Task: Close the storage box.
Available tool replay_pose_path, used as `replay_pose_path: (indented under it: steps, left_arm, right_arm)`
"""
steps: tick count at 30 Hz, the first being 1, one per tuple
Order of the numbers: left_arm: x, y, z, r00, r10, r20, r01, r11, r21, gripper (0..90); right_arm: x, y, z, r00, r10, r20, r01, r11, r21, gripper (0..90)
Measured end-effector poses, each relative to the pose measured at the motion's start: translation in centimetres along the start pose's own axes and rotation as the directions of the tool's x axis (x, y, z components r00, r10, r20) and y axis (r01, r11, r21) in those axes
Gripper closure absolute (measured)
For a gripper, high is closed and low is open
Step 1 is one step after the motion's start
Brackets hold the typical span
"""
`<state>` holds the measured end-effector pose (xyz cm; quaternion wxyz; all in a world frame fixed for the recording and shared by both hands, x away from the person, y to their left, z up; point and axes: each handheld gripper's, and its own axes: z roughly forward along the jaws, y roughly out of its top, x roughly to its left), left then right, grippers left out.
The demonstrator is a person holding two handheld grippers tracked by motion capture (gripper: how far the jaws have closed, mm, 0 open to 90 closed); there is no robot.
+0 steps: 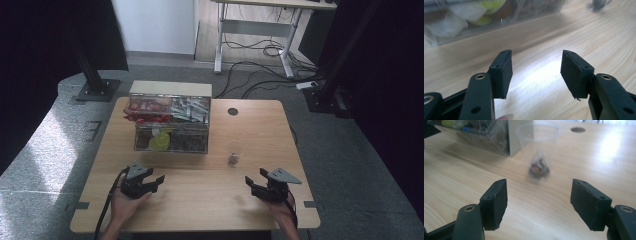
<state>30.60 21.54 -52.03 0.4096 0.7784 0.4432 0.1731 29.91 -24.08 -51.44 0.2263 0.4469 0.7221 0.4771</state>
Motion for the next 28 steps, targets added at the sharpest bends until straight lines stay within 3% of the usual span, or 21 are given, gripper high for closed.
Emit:
replay_pose_path:
  steps: [12,20,28]
  left_arm:
    - [-0.4,-2.3,0.5,1.0,-0.006,-0.003,0.006,0.9983,0.057,42.7]
    - [-0.2,-2.6,0.7,0.9999,-0.01,-0.008,0.01,0.9965,0.083,42.1]
    - [-0.1,-2.5,0.8,0.9995,-0.001,-0.032,0.004,0.9958,0.092,41.8]
  right_arm:
    - [-2.3,-3.6,-0.5,0.9976,0.051,0.048,-0.056,0.991,0.118,29.8]
    - [-2.3,-4.0,0.1,0.9972,0.035,0.065,-0.045,0.987,0.154,29.7]
    - [-2.4,-3.9,0.1,0.9969,0.034,0.071,-0.045,0.988,0.148,29.4]
